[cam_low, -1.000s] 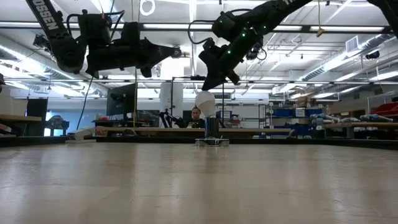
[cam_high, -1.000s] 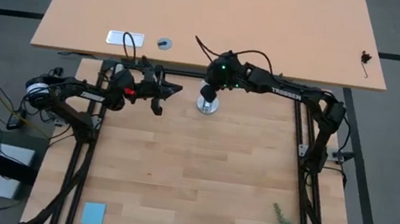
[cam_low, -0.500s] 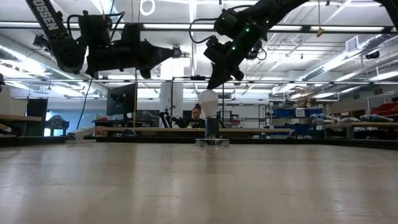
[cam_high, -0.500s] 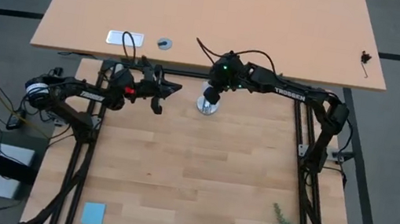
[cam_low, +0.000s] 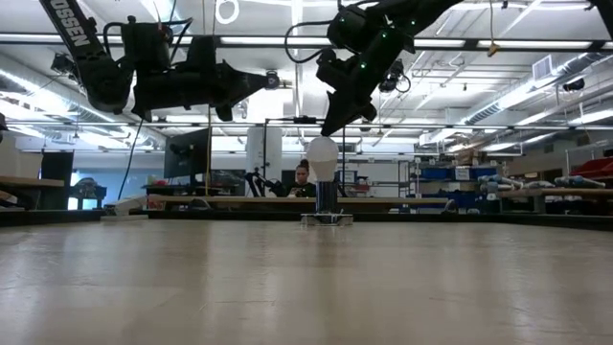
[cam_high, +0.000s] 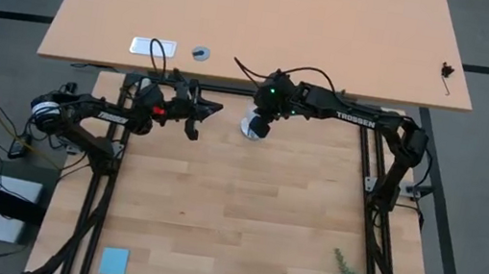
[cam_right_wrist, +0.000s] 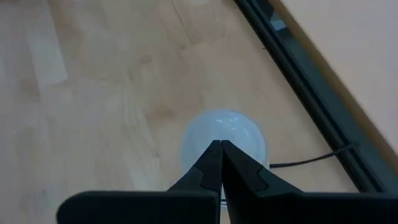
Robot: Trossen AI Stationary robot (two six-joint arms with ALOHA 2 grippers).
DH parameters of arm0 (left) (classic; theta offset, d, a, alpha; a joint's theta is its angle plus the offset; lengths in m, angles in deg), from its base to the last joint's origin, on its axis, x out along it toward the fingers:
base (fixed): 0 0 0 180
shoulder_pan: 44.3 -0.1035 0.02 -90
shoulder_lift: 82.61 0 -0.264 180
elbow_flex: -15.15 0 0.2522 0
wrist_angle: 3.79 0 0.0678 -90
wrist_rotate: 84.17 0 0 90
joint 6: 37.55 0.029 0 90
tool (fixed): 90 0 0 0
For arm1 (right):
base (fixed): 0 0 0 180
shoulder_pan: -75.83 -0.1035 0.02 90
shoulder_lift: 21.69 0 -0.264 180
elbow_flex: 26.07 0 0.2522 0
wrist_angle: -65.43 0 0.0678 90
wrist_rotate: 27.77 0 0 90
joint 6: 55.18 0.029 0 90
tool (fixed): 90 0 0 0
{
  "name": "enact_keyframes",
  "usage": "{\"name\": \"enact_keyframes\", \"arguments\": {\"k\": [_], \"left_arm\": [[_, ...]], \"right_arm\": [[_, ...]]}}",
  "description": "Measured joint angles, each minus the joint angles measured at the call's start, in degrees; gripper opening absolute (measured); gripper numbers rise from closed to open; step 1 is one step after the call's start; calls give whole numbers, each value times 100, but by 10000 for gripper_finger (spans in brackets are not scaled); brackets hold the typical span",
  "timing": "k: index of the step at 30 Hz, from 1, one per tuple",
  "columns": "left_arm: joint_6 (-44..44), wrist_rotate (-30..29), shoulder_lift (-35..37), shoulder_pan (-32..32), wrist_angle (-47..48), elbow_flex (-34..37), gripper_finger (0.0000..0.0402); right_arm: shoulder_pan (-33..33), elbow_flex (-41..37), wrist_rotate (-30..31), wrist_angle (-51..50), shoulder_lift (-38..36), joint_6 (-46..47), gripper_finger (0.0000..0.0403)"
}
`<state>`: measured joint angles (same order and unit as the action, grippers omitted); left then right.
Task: Screw lightbulb
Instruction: Insert the white lightbulb into the silver lamp
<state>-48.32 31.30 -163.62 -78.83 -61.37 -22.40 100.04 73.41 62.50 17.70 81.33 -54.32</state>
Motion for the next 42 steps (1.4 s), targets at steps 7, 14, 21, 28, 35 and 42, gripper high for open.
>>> {"name": "enact_keyframes", "arguments": {"k": [7, 14, 21, 28, 35, 42], "left_arm": [[-1, 1, 0, 0, 8, 0, 5], [-2, 1, 0, 0, 8, 0, 5], [-2, 3, 0, 0, 8, 0, 5], [-2, 11, 0, 0, 8, -2, 5], [-2, 11, 0, 0, 6, -2, 5], [-2, 9, 0, 0, 6, -2, 5]], "right_arm": [[15, -8, 281, -20, 9, 0, 16], [109, -20, 315, -52, -62, 0, 16], [283, -45, 575, -119, -179, 0, 16], [394, -45, 556, -43, -168, 2, 16], [319, -45, 245, 85, -168, -88, 16], [296, -30, 240, 187, -121, -92, 16]]}}
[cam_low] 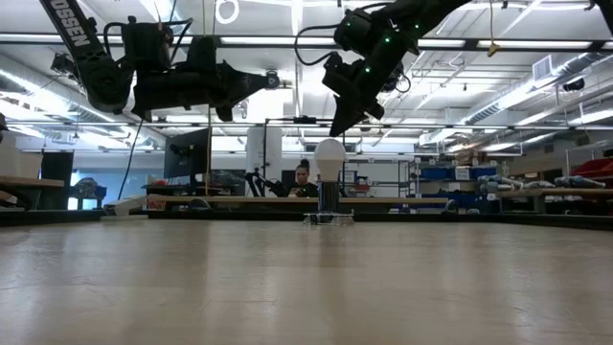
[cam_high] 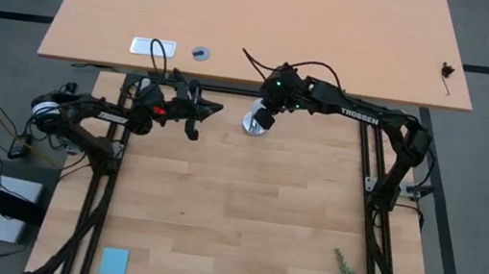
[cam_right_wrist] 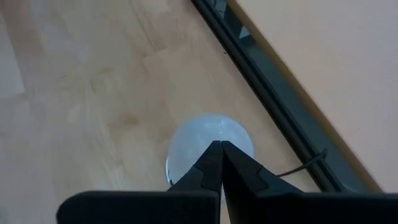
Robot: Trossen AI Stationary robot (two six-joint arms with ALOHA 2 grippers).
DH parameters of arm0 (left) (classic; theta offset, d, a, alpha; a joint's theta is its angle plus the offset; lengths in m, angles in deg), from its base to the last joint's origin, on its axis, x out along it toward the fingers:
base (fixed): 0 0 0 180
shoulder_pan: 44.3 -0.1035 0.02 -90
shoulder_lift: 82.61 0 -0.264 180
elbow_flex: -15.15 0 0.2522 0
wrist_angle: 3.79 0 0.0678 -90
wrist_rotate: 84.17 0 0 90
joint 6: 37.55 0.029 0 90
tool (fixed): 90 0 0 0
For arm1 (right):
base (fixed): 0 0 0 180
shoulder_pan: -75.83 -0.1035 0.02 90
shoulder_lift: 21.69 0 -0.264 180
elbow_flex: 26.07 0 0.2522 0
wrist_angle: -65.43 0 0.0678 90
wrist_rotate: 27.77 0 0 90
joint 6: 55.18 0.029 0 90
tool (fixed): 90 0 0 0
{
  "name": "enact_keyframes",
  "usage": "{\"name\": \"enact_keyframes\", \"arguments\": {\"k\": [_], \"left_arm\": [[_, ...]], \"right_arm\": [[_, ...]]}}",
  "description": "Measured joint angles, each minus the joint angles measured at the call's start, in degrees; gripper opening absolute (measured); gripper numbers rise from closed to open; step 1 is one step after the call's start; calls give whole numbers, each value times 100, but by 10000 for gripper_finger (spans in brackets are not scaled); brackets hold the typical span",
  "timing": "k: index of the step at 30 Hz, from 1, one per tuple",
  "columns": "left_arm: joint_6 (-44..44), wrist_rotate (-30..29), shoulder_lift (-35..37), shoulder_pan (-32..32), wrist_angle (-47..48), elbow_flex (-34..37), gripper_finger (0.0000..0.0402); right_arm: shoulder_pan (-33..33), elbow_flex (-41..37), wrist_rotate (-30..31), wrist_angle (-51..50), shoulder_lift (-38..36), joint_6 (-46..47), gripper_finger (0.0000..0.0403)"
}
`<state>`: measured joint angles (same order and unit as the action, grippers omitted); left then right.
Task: Screw lightbulb
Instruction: Insert the white lightbulb into the silver lamp
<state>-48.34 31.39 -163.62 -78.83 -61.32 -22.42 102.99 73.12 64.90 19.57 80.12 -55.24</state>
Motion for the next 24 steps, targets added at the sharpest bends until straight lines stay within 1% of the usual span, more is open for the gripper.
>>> {"name": "enact_keyframes", "arguments": {"k": [5, 13, 16, 20, 22, 24], "left_arm": [[0, -11, 0, 0, 4, 0, 5], [0, -7, 0, 0, 11, 0, 5], [0, 4, 2, 0, 8, 0, 5], [0, 11, 2, 0, 8, 0, 5], [0, 15, 2, 0, 9, 0, 5], [0, 17, 2, 0, 8, 0, 5]], "right_arm": [[15, 21, -32, 125, 117, -14, 16], [15, 9, -39, 225, 87, -17, 16], [15, 9, 54, 219, 87, -20, 21], [-1, 7, 379, 250, 84, -59, 45], [-3, 7, 625, 281, 83, -61, 64], [-3, 7, 722, 276, 82, -61, 86]]}}
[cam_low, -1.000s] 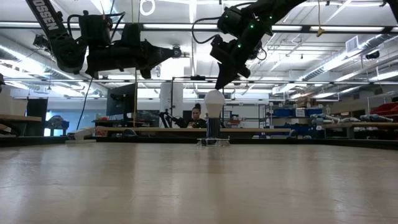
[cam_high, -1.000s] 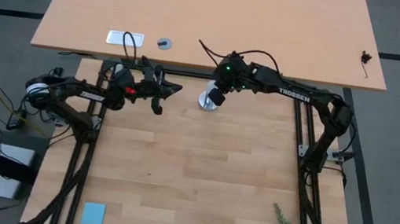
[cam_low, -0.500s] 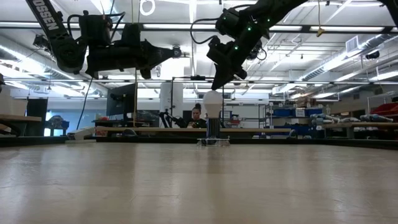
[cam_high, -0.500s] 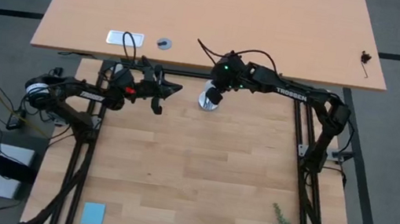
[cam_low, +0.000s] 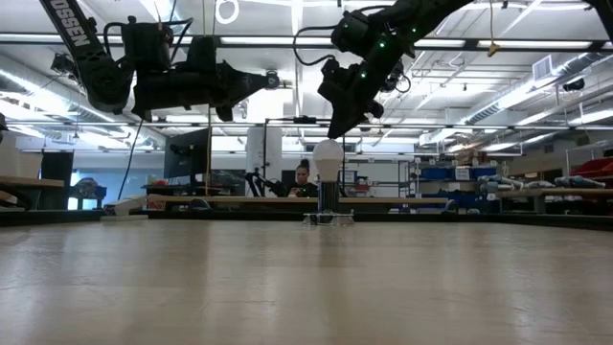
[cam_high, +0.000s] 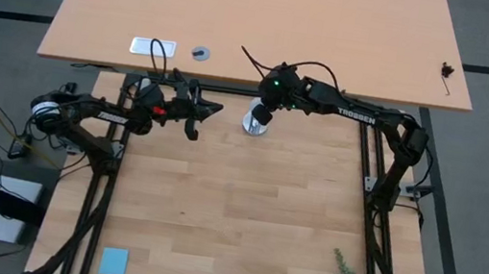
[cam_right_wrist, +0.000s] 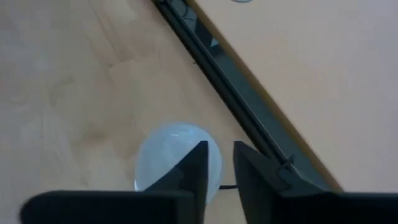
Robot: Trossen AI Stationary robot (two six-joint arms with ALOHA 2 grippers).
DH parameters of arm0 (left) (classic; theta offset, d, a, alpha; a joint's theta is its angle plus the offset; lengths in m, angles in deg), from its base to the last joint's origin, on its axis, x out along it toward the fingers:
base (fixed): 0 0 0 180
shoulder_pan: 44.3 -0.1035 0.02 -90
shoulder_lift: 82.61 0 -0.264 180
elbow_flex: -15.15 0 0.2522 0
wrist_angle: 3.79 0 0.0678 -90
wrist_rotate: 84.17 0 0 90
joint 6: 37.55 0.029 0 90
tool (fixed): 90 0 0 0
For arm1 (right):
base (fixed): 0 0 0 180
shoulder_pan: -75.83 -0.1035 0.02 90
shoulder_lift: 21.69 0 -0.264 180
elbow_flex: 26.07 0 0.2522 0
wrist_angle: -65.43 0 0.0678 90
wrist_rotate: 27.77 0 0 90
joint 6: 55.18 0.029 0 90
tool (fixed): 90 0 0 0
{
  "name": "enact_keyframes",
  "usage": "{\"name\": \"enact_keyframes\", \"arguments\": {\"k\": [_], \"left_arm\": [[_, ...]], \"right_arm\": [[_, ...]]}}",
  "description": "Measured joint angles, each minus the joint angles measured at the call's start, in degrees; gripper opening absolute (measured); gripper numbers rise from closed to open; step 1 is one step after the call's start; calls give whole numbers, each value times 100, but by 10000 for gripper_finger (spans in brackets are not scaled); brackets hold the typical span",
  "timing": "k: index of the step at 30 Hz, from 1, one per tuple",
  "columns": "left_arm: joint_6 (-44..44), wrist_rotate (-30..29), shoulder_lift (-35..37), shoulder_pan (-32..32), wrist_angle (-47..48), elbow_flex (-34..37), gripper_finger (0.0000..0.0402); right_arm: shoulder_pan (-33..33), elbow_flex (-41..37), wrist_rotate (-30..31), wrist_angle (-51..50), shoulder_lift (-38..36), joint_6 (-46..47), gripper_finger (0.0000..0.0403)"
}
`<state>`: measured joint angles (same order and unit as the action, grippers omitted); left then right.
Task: Screw lightbulb
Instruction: Insert the white lightbulb into the silver lamp
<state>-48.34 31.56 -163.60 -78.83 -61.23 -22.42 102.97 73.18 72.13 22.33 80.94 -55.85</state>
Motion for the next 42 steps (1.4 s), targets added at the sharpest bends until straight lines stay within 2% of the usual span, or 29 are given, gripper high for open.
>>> {"name": "enact_keyframes", "arguments": {"k": [6, 12, 15, 22, 26, 34, 42], "left_arm": [[0, 7, 0, 2, -2, 0, 5], [0, 7, 0, 1, -1, 0, 5], [0, 4, 0, 0, -2, 0, 5], [0, 3, 0, 0, -2, 0, 5], [0, 2, 0, 1, -2, 0, 5], [80, -6, 0, 0, 164, 0, 5], [1038, -101, -6, 1, 1054, -4, 5]], "right_arm": [[0, 120, -8, -106, 0, -137, 152], [11, 542, -1187, -165, -16, -67, 203], [17, 592, -1517, -178, -20, -218, 229], [97, 581, -1350, -440, 112, -475, 281], [134, 570, -1348, -437, 215, -839, 291], [161, 541, -1313, -334, 330, -1328, 282], [243, 477, -1264, -422, 330, -1370, 276]]}}
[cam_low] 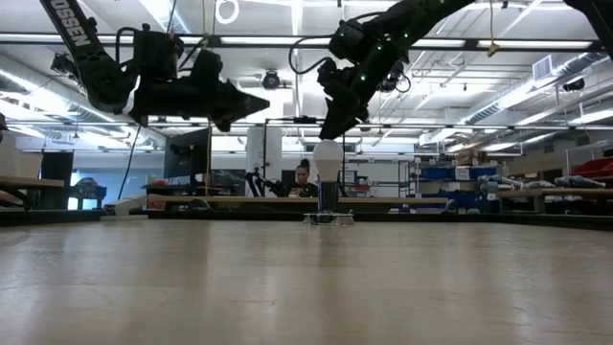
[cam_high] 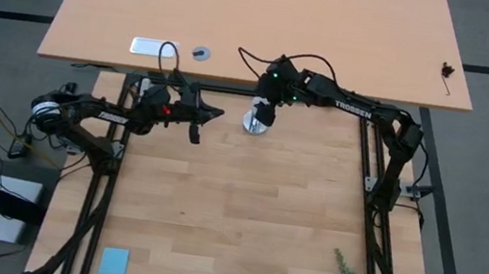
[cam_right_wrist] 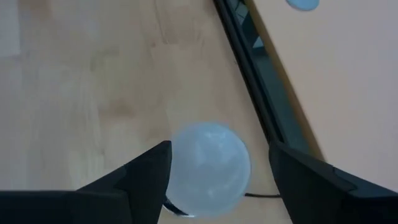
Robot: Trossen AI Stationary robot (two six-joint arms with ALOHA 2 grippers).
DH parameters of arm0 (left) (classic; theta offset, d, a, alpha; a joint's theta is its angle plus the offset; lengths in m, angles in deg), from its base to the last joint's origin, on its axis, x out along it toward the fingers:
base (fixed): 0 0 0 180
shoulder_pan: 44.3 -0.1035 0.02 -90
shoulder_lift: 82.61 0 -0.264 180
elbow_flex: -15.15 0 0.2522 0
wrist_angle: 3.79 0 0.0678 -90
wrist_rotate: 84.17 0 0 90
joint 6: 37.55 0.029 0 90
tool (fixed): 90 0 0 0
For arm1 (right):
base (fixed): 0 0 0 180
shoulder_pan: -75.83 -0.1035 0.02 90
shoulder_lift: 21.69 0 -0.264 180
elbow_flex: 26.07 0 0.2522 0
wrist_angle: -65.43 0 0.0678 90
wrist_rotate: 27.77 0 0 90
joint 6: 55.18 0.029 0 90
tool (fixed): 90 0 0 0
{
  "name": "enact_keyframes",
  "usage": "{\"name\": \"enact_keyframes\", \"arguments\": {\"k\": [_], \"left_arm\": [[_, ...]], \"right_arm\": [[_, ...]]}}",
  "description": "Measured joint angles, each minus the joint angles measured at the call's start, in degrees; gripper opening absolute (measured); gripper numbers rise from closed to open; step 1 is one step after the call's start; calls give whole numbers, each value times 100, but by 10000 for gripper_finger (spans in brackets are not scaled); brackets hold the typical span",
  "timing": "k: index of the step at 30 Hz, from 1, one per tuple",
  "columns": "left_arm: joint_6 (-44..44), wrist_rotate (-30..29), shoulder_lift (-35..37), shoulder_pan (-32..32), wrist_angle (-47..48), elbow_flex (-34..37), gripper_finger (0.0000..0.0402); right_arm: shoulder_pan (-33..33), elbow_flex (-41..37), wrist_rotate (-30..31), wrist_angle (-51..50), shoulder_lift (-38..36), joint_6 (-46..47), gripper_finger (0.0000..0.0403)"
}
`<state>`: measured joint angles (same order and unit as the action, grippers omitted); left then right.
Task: Screw lightbulb
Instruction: Insert the white lightbulb into the silver lamp
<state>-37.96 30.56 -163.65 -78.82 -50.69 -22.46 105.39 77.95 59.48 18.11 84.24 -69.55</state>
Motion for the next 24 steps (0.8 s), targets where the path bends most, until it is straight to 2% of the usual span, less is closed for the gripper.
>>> {"name": "enact_keyframes", "arguments": {"k": [8, 15, 18, 24], "left_arm": [[166, -98, 3, 1, 24, 0, 5], [168, -134, 3, 1, 46, 0, 5], [168, -165, 3, 1, 60, 0, 5], [166, -176, 3, 1, 65, 0, 5]], "right_arm": [[-11, -9, -33, -68, 140, -69, 275], [-5, 12, -3, -1, 219, 105, 251], [0, 15, 88, -6, 219, 602, 237], [-21, 23, 397, -183, 212, 2393, 235]]}}
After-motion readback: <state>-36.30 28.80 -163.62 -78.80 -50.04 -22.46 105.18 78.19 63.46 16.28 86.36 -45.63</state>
